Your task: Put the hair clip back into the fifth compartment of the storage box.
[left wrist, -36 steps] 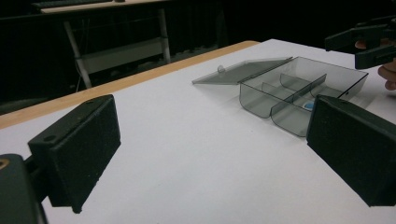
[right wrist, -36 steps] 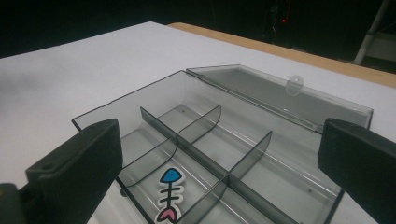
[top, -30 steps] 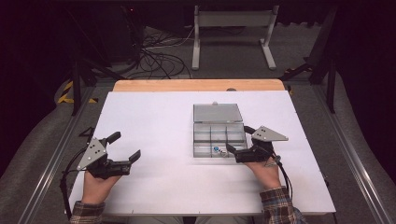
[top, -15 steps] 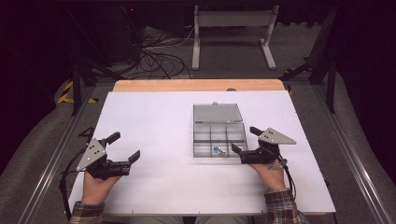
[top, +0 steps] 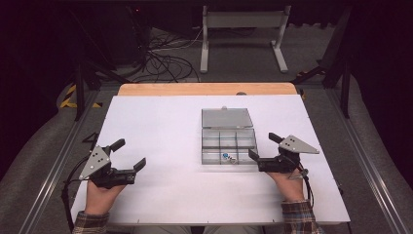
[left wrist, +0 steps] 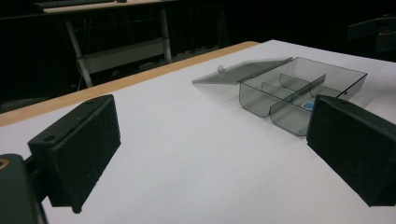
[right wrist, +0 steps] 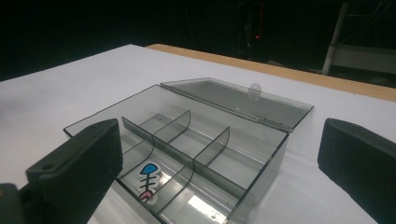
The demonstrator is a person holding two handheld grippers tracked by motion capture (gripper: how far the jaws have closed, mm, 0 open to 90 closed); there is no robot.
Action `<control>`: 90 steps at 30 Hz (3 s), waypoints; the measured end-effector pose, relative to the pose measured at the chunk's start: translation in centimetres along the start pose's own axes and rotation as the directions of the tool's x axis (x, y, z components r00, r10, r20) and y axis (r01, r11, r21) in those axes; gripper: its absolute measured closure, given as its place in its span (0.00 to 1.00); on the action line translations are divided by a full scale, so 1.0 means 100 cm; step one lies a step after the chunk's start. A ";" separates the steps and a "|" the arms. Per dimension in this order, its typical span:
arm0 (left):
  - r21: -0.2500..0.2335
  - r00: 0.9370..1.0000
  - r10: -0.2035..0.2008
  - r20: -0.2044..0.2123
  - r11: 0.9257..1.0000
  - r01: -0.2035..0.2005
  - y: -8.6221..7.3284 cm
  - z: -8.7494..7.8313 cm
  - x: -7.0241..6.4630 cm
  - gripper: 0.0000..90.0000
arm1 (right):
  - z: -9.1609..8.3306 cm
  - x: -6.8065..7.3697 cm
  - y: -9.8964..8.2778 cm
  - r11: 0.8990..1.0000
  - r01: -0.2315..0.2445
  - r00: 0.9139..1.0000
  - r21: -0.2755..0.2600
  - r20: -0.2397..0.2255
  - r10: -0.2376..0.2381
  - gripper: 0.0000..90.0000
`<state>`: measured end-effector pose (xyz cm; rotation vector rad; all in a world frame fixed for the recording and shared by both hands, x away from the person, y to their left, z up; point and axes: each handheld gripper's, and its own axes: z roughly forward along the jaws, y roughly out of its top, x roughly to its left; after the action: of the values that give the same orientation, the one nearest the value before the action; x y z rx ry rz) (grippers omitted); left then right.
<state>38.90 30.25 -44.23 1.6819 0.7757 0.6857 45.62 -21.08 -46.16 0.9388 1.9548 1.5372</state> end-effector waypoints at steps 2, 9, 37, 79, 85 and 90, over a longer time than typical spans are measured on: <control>-0.007 1.000 -0.009 0.003 1.000 0.009 0.000 0.000 0.000 0.04 | -0.002 -0.001 0.000 1.000 -0.001 1.000 -0.003 0.003 0.001 0.00; -0.013 1.000 -0.016 0.000 1.000 0.016 -0.001 -0.002 0.001 0.04 | -0.007 -0.004 -0.001 1.000 -0.005 1.000 -0.002 0.020 0.005 0.00; -0.006 1.000 -0.017 -0.002 1.000 0.017 -0.004 -0.003 0.004 0.04 | -0.031 -0.018 -0.005 0.999 -0.047 0.997 -0.027 0.068 0.049 0.01; -0.002 1.000 -0.021 -0.007 1.000 0.021 -0.005 -0.005 0.006 0.04 | -0.050 -0.032 -0.010 0.996 -0.071 0.991 -0.054 0.114 0.076 0.01; -0.004 1.000 -0.025 -0.011 1.000 0.025 -0.005 -0.004 0.006 0.04 | -0.050 -0.031 -0.009 0.996 -0.073 0.990 -0.057 0.113 0.079 0.01; 0.009 1.000 -0.027 -0.010 1.000 0.027 -0.006 -0.004 0.007 0.04 | -0.051 -0.032 -0.009 0.996 -0.070 0.990 -0.057 0.117 0.076 0.01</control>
<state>38.94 31.13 -44.72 1.6747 0.8081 0.6734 43.83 -26.87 -45.90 1.0657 1.8071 1.5279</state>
